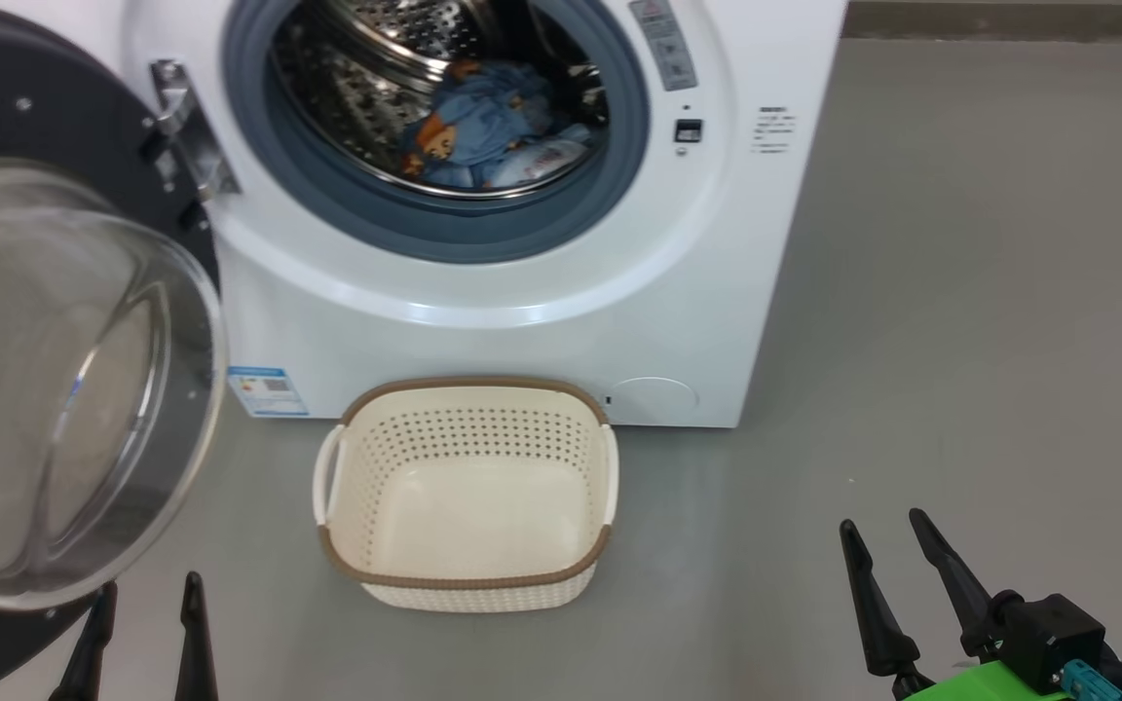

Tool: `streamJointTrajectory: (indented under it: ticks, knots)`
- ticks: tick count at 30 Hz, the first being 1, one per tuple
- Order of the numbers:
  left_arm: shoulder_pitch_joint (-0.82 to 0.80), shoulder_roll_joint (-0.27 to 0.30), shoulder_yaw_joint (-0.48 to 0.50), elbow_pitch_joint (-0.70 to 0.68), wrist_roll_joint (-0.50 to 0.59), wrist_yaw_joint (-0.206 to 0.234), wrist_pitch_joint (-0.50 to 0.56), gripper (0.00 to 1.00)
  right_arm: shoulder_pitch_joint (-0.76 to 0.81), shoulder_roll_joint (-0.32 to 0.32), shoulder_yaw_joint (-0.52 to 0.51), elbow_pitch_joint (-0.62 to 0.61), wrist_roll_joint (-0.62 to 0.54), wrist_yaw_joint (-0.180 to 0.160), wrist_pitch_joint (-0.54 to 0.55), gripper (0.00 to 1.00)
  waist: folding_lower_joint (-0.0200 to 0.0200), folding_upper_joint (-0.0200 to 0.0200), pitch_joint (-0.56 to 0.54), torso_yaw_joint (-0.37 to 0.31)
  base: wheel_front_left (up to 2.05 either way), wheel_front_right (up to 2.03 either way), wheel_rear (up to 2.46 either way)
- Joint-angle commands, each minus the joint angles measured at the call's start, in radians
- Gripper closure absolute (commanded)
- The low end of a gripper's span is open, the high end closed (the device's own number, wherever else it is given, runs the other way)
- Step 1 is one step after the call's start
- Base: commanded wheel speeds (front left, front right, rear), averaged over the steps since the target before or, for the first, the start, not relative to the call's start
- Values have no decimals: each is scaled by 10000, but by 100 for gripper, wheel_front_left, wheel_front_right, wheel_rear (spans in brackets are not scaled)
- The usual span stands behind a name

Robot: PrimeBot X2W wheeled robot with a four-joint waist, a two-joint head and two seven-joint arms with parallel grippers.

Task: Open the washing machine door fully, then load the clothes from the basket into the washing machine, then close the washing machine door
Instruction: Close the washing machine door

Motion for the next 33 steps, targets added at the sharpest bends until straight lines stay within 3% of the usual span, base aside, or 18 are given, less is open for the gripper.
streamJointTrajectory:
  ticks: [1,10,33]
  knots:
    - [-433,55,290,-235,-84,148,-63,0,-349,-41,298,-185,-54,27,-49,0,0,0,-44,512,0,0,0]
    - [-293,54,129,-140,-319,523,-63,0,-366,-41,427,-24,-8,27,-49,0,0,0,-209,1818,0,0,0]
    - [-141,53,82,108,-616,1045,-63,0,-405,-41,602,-30,-277,27,-49,0,0,0,-178,3640,0,0,0]
